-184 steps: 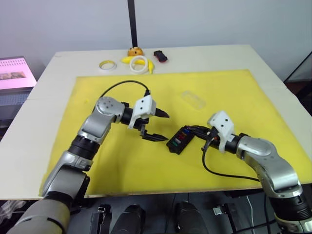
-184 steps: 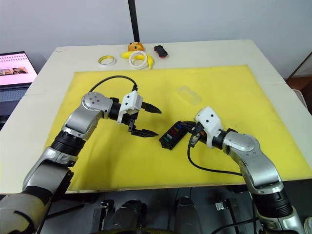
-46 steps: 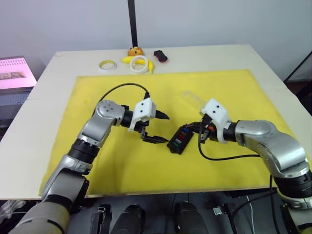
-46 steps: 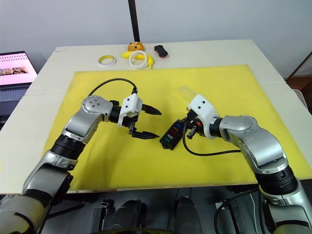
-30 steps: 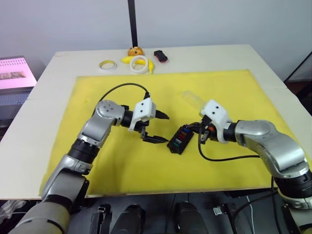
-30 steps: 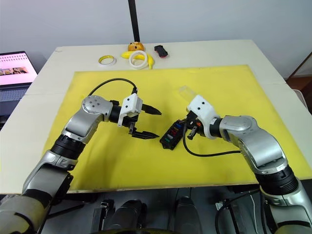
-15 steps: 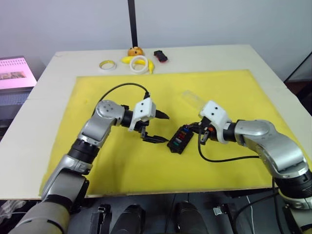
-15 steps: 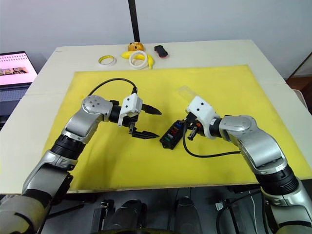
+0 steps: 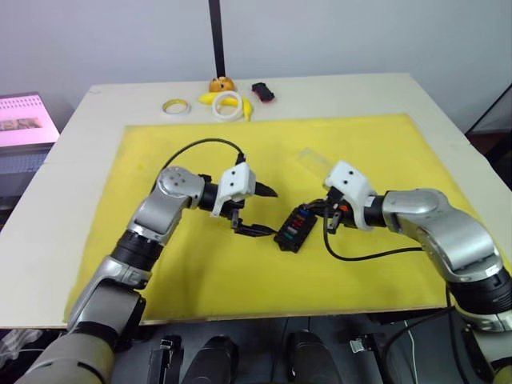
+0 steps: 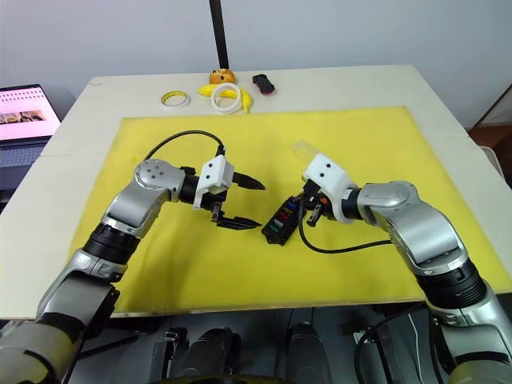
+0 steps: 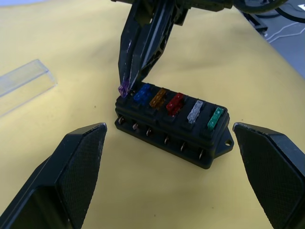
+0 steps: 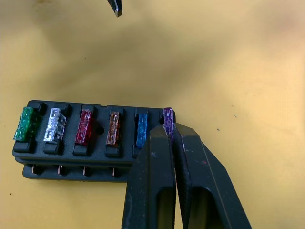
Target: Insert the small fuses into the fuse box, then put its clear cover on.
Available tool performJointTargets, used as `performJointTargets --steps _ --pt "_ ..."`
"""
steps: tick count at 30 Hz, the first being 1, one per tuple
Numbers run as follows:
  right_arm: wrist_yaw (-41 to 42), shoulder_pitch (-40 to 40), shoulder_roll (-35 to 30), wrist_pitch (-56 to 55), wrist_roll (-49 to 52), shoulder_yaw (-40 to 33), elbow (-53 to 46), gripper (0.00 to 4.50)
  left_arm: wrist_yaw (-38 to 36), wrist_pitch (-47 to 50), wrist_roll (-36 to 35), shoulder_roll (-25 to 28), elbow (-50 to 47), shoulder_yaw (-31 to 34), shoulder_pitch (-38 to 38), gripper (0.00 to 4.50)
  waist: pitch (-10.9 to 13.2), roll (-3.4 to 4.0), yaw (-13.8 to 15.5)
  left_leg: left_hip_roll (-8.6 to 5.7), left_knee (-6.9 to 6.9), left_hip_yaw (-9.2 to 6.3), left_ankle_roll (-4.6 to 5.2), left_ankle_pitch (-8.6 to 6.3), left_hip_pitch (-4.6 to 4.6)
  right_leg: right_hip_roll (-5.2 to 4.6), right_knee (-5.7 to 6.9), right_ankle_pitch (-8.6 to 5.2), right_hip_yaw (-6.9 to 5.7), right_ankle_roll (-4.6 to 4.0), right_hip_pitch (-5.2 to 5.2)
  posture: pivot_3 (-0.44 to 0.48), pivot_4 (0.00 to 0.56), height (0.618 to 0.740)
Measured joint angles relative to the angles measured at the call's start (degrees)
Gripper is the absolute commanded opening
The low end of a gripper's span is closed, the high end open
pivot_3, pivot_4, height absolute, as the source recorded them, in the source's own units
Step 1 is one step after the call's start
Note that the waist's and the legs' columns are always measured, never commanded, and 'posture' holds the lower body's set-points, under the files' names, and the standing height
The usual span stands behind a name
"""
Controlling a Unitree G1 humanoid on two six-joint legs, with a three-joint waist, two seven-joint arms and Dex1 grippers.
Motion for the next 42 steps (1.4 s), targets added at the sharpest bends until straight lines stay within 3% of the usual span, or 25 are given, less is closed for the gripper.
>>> performJointTargets --steps 42 --pt "4.02 -4.11 -1.92 1.0 -2.27 3.94 1.6 0.02 0.65 0.04 -0.01 -0.18 -0.42 0.01 0.02 4.5 0.0 0.0 0.01 0.01 -0.01 0.0 0.0 0.0 0.0 0.0 -0.01 0.0 0.0 0.0 -0.01 0.0 0.15 0.74"
